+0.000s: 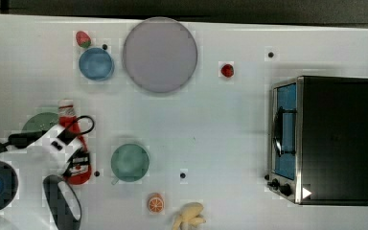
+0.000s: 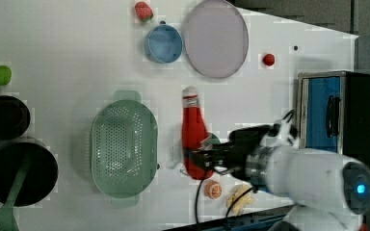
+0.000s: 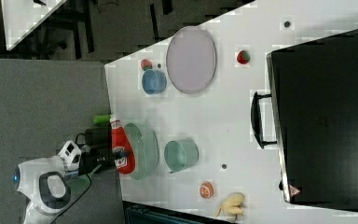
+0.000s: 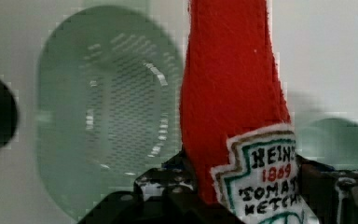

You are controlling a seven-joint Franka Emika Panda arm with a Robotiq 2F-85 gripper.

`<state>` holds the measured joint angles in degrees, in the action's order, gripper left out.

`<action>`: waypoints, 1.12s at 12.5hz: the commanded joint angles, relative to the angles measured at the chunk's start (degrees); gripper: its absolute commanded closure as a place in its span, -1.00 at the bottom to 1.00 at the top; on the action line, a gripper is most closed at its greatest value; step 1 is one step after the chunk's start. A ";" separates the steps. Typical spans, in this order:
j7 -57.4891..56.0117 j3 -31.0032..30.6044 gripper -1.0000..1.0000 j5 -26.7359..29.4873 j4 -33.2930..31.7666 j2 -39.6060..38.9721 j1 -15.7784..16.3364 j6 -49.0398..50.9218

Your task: Pick Ketchup from the table and place it in strainer.

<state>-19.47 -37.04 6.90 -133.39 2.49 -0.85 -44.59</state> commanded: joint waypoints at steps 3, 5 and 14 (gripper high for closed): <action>14.79 -3.72 -0.24 0.20 1.21 -10.13 0.37 -11.45; 17.42 -4.63 -0.24 0.09 1.23 -15.06 0.98 -16.72; 17.99 -3.87 -1.00 0.51 3.75 -17.56 -0.15 -19.56</action>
<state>-5.23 -40.90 6.52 -132.05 -17.92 -0.05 -63.06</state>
